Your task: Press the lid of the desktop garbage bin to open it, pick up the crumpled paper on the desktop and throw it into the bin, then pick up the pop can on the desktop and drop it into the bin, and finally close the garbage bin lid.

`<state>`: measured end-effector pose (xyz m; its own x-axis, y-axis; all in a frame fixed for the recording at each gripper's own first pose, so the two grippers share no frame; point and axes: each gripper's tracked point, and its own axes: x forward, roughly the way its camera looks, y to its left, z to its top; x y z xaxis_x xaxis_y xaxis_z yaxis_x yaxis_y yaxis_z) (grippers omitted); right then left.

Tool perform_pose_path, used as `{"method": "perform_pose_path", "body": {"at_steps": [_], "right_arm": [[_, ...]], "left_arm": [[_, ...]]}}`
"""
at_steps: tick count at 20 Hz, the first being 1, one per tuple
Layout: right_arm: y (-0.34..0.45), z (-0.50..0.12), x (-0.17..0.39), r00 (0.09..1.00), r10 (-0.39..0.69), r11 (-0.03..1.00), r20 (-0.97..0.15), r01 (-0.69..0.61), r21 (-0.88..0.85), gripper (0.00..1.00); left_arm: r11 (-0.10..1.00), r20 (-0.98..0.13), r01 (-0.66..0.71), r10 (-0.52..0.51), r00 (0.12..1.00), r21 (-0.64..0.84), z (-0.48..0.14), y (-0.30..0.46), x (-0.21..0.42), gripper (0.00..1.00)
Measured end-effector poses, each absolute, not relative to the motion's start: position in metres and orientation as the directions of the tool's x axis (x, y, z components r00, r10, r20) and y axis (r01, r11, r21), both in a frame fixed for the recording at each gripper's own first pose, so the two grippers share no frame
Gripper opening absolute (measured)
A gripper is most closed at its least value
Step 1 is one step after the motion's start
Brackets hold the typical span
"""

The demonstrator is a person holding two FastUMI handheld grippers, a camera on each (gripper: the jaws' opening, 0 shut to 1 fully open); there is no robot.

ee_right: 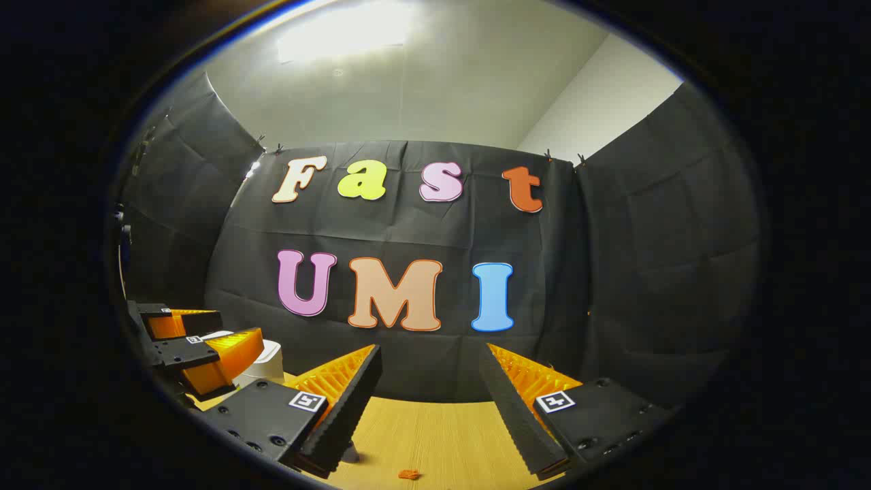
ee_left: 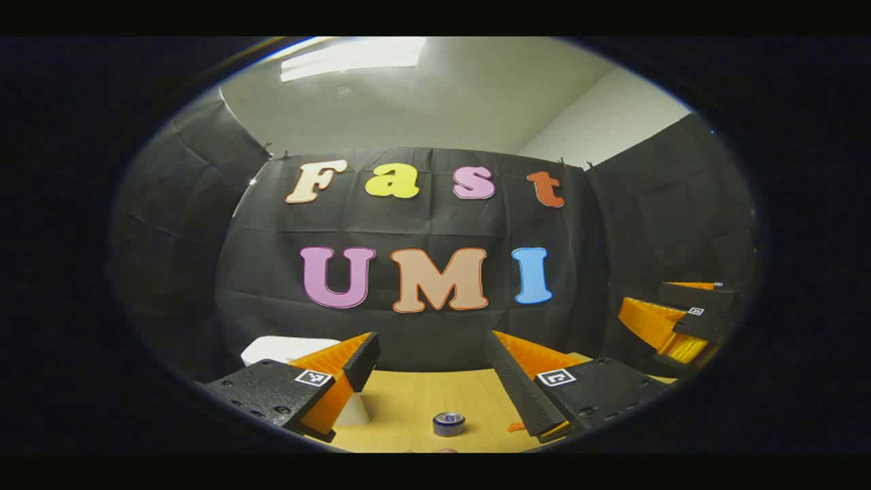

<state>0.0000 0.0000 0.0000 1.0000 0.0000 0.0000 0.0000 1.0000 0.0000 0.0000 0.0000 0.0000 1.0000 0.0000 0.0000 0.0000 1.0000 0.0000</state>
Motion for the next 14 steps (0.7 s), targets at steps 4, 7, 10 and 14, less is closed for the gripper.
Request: {"method": "perform_pose_path", "body": {"at_steps": [4,7,10,14], "right_arm": [[-0.005,0.002,0.0,1.0,0.006,1.0,0.011,-0.006,0.002,0.96],[-0.009,0.005,-0.001,1.0,0.006,1.0,0.019,-0.006,0.007,0.96],[-0.009,0.006,-0.004,1.0,0.015,1.0,0.027,-0.015,0.009,0.96],[-0.007,0.009,-0.006,0.999,0.037,0.999,0.04,-0.037,0.016,0.96]], "left_arm": [[1.0,0.002,0.001,-0.001,1.0,0.02,0.002,-0.006,-0.004,0.93],[1.0,0.006,-0.004,0.004,1.0,0.027,0.004,-0.008,-0.006,0.93],[1.0,0.007,-0.013,0.012,1.0,0.026,0.005,-0.009,-0.01,0.93],[1.0,-0.017,-0.014,0.015,1.0,0.024,0.0,-0.014,-0.01,0.92]]}}
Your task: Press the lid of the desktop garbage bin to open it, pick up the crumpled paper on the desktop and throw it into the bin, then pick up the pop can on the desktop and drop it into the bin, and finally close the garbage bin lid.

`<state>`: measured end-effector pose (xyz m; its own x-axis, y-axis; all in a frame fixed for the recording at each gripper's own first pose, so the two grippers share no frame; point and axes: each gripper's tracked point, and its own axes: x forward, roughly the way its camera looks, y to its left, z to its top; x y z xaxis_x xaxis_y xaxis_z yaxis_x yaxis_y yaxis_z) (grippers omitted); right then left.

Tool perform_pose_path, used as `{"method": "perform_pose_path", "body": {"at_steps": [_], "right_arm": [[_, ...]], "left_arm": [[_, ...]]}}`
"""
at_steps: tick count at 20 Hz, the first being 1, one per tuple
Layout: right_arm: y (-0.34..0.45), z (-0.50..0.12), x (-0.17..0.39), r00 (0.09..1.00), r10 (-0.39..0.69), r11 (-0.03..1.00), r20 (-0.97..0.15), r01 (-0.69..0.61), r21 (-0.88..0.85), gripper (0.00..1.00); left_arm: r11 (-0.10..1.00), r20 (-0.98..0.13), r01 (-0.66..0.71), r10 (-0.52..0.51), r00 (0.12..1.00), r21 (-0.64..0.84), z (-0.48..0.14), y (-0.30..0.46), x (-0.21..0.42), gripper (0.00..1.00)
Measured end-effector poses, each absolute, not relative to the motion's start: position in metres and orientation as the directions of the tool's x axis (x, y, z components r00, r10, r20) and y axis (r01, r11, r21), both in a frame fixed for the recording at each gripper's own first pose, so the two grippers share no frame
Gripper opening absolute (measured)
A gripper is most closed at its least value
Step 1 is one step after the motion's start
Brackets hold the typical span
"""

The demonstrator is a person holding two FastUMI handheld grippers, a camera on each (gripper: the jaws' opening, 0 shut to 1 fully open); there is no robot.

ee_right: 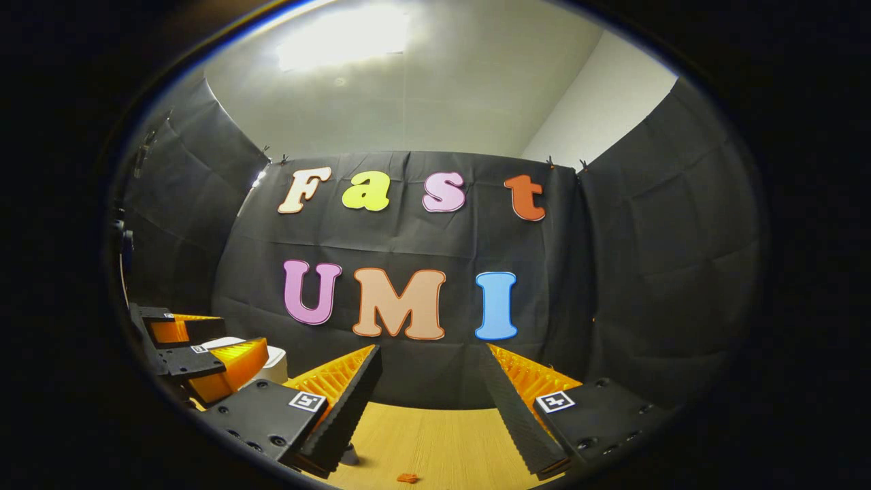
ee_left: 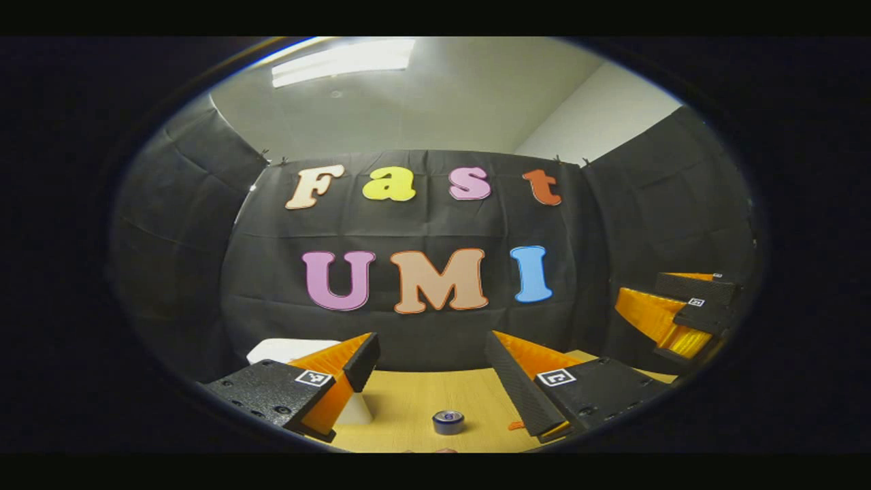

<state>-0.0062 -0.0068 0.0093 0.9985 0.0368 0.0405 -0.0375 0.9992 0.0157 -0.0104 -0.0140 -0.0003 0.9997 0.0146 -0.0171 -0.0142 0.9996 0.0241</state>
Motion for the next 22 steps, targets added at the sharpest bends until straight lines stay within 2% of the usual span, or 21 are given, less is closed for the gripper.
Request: {"method": "perform_pose_path", "body": {"at_steps": [4,14,22], "right_arm": [[-0.004,0.009,-0.006,0.996,0.074,0.996,0.05,-0.077,0.053,0.96],[-0.008,-0.006,0.008,0.998,0.067,0.996,0.0,-0.067,0.057,0.96],[-0.003,-0.014,0.017,0.994,0.111,0.993,-0.019,-0.11,0.029,0.96]], "left_arm": [[1.0,-0.012,-0.023,0.023,1.0,0.021,0.005,-0.016,-0.011,0.93],[0.997,-0.014,-0.073,0.073,0.997,0.023,0.005,-0.001,-0.016,0.93],[0.993,-0.006,-0.114,0.115,0.993,0.022,0.006,0.007,-0.012,0.93]]}}
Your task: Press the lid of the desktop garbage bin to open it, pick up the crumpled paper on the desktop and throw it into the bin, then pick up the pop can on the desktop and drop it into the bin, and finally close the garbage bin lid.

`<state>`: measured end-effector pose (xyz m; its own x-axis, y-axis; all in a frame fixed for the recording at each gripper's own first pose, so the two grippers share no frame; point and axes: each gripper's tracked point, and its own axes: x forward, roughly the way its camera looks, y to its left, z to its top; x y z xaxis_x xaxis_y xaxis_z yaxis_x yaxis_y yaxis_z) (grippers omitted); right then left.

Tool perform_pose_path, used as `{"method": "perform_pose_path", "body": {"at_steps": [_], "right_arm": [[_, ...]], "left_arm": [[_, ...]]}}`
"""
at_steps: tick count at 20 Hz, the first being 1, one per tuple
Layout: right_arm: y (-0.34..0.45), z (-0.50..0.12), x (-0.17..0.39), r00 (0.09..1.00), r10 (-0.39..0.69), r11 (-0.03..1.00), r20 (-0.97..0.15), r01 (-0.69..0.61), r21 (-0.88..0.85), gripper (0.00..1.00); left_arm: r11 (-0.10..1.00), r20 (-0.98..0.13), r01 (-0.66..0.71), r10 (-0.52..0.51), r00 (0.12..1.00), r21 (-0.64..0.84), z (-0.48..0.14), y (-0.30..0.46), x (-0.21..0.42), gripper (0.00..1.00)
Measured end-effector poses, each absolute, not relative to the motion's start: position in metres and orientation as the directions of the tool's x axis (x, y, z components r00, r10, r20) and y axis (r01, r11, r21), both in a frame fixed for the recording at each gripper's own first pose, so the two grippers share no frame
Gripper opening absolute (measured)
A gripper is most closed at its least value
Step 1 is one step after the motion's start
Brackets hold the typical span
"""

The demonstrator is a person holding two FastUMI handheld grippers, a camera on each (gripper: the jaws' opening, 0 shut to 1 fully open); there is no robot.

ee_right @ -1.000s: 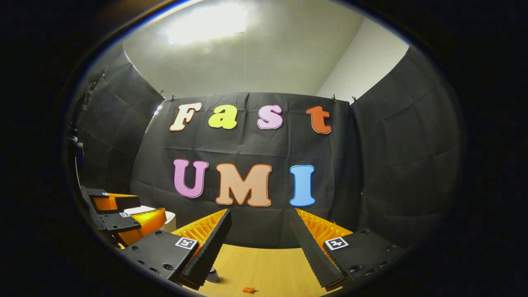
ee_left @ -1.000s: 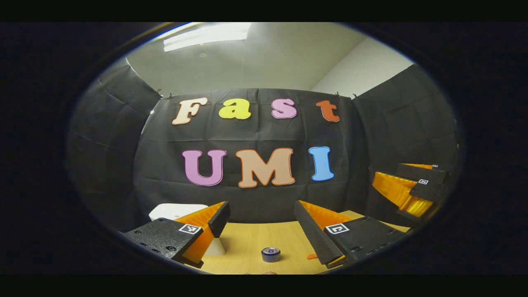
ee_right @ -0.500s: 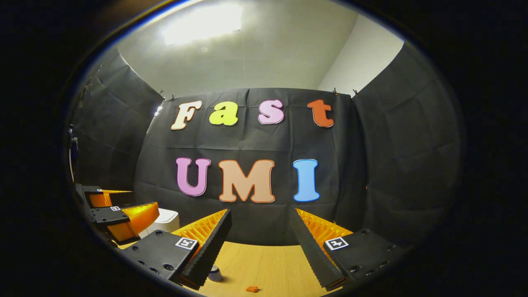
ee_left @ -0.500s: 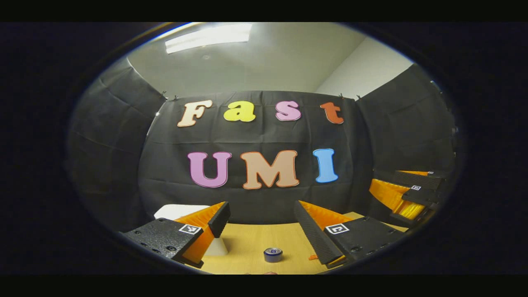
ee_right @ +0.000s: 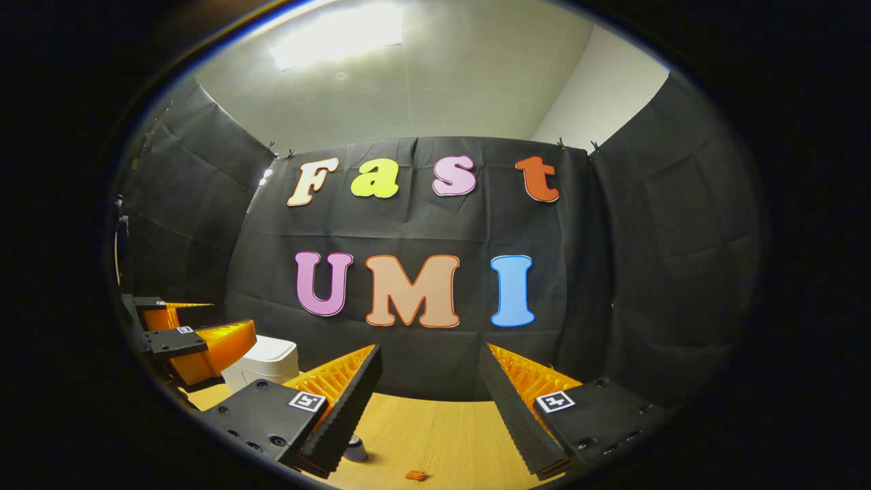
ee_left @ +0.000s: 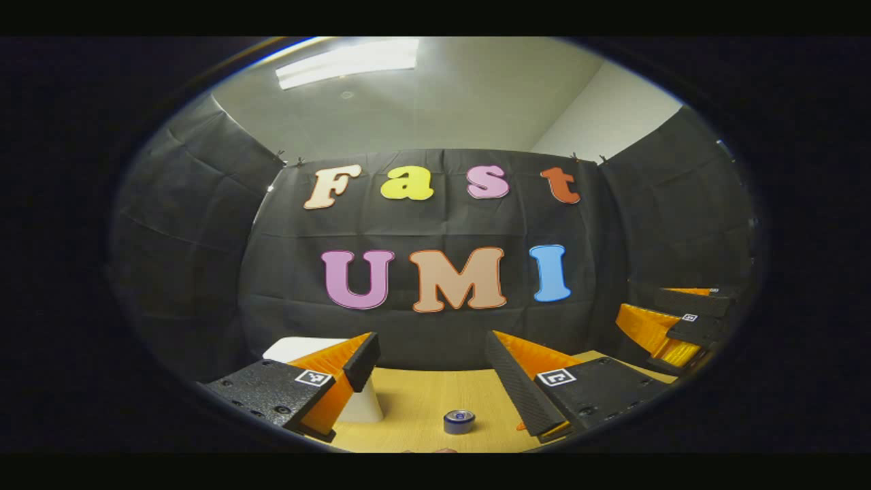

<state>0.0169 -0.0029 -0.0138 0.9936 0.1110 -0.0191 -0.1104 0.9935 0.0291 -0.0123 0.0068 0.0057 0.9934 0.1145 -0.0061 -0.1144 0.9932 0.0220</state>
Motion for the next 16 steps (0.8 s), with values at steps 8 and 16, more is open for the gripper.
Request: {"method": "perform_pose_path", "body": {"at_steps": [8,16], "right_arm": [[-0.007,-0.019,0.017,0.986,0.167,0.985,-0.02,-0.166,0.051,0.96],[-0.001,-0.04,0.024,0.992,0.113,0.989,-0.058,-0.107,0.098,0.96]], "left_arm": [[0.986,-0.013,-0.157,0.158,0.987,0.047,0.002,0.004,-0.017,0.93],[0.971,0.027,-0.21,0.208,0.978,0.111,0.018,0.072,0.014,0.93]]}}
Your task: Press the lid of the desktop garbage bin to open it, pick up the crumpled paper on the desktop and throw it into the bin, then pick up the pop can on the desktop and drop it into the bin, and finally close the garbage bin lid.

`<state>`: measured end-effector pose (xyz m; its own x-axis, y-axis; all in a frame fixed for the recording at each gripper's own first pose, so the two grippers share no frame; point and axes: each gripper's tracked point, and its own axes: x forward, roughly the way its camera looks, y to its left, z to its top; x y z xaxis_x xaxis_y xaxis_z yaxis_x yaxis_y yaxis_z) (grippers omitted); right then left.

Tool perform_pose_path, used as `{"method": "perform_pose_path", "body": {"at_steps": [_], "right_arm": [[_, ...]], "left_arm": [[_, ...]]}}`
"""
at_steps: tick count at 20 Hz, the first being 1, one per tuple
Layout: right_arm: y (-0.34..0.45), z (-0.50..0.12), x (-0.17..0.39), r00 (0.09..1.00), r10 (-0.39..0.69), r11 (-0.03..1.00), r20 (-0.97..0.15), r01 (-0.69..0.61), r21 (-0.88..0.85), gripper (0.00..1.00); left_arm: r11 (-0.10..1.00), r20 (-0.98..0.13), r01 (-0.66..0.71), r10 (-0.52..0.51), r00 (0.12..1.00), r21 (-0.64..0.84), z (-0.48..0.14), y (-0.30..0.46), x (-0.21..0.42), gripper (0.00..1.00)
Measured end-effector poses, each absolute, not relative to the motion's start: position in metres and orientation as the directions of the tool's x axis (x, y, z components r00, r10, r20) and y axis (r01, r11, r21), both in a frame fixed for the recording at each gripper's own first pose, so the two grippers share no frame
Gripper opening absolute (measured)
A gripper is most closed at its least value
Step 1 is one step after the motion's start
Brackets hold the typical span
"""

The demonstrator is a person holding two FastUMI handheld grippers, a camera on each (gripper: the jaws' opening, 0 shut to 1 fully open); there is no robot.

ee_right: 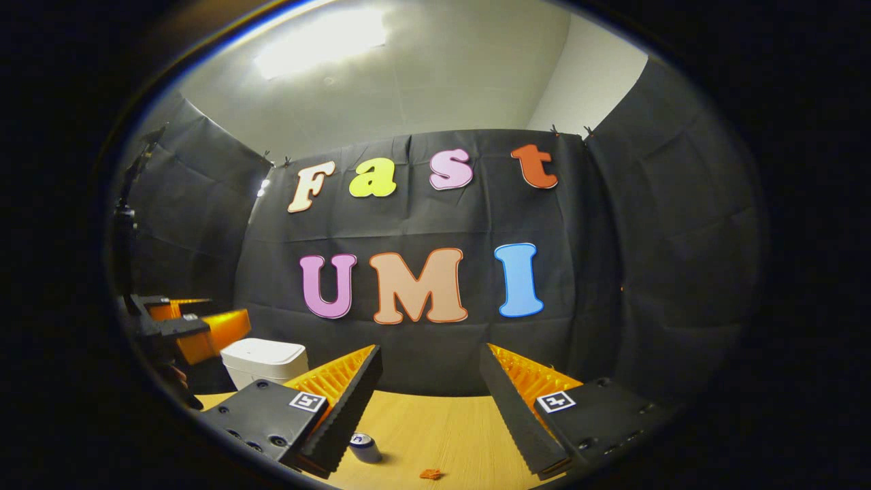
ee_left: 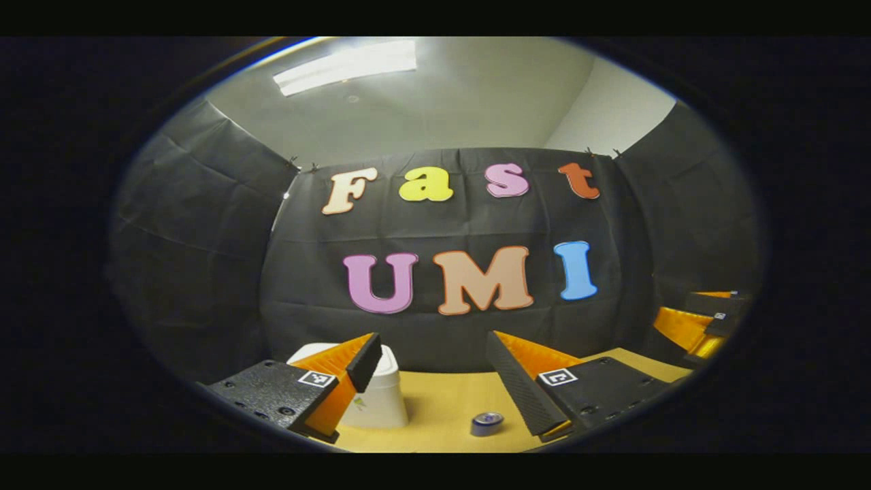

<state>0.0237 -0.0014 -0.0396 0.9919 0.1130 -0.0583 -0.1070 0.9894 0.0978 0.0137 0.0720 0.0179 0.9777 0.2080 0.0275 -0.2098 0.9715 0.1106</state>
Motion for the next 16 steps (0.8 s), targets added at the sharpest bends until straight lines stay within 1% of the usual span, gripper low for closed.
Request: {"method": "perform_pose_path", "body": {"at_steps": [1,2,3,4,5,6,7,10,12,15,16], "right_arm": [[0.003,-0.045,0.024,0.992,0.103,0.991,-0.077,-0.096,0.092,0.96],[0.008,-0.049,0.025,0.992,0.093,0.993,-0.089,-0.085,0.085,0.96],[0.012,-0.051,0.026,0.992,0.076,0.995,-0.1,-0.069,0.075,0.96],[0.016,-0.054,0.027,0.992,0.059,0.997,-0.112,-0.052,0.065,0.96],[0.02,-0.056,0.027,0.991,0.046,0.998,-0.124,-0.039,0.057,0.96],[0.025,-0.059,0.026,0.991,0.032,0.998,-0.132,-0.025,0.051,0.96],[0.029,-0.061,0.027,0.99,0.018,0.999,-0.142,-0.012,0.043,0.96],[0.039,-0.075,0.028,0.981,-0.015,1.0,-0.191,0.017,0.006,0.96],[0.044,-0.08,0.029,0.977,-0.036,0.999,-0.211,0.032,-0.023,0.96],[0.052,-0.087,0.03,0.968,-0.055,0.997,-0.243,0.041,-0.06,0.96],[0.054,-0.088,0.032,0.967,-0.057,0.997,-0.249,0.041,-0.068,0.96]], "left_arm": [[0.968,0.031,-0.219,0.216,0.976,0.124,0.018,0.089,0.024,0.86],[0.963,0.036,-0.234,0.231,0.972,0.131,0.019,0.106,0.033,0.83],[0.96,0.035,-0.247,0.245,0.969,0.133,0.016,0.125,0.042,0.68],[0.957,0.023,-0.257,0.256,0.966,0.136,0.012,0.141,0.052,0.6],[0.955,0.003,-0.263,0.266,0.964,0.138,0.003,0.157,0.06,0.45],[0.953,-0.02,-0.268,0.274,0.962,0.141,-0.007,0.172,0.068,0.4],[0.954,-0.048,-0.269,0.277,0.96,0.136,-0.021,0.185,0.076,0.28],[0.944,-0.13,-0.318,0.328,0.936,0.088,-0.063,0.226,0.086,0.12],[0.946,-0.189,-0.321,0.322,0.928,0.038,-0.091,0.237,0.094,0.0],[0.945,-0.267,-0.328,0.319,0.909,0.012,-0.133,0.254,0.101,0.0],[0.948,-0.294,-0.318,0.305,0.906,0.002,-0.145,0.254,0.103,0.0]]}}
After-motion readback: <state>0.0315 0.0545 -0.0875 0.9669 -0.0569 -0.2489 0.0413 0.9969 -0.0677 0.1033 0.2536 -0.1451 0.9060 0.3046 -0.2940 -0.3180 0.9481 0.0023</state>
